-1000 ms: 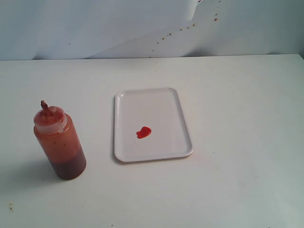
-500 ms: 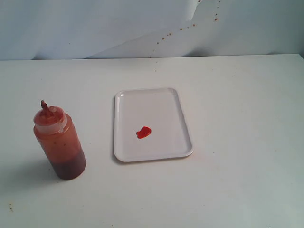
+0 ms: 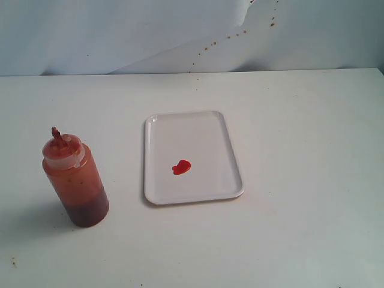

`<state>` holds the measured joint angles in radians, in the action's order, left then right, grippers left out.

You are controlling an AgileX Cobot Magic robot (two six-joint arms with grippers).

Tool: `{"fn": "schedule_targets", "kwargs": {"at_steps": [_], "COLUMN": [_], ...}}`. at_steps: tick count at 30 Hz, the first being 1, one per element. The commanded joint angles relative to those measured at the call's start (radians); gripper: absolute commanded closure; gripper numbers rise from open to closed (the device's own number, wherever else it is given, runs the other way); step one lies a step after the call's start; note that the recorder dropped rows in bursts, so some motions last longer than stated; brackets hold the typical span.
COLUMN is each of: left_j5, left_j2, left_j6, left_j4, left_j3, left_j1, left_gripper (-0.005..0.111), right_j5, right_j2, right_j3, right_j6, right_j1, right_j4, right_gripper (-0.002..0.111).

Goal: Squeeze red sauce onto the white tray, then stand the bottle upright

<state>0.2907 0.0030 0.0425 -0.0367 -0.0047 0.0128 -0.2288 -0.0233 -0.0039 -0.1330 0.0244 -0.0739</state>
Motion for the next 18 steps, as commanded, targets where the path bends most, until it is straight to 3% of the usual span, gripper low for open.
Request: {"fn": "schedule_targets", "kwargs": {"at_steps": [1,18], "left_j5": [-0.005,-0.005], "left_j2": [-0.003,-0.003], "left_j6": [0.001,0.001], "left_j4": [0.001,0.001], "left_j3": [0.005,0.005], "left_j1": [0.005,0.005], "left_gripper": [0.107,0.107], "right_j5": [-0.070,-0.106], "right_j2": [0.006,0.006], "right_j3": [0.004,0.004], "right_j6": [0.006,0.021], "right_j1": [0.006,0.006], "right_j4": [0.033,0.033], "right_gripper": [0.108,0.108]}}
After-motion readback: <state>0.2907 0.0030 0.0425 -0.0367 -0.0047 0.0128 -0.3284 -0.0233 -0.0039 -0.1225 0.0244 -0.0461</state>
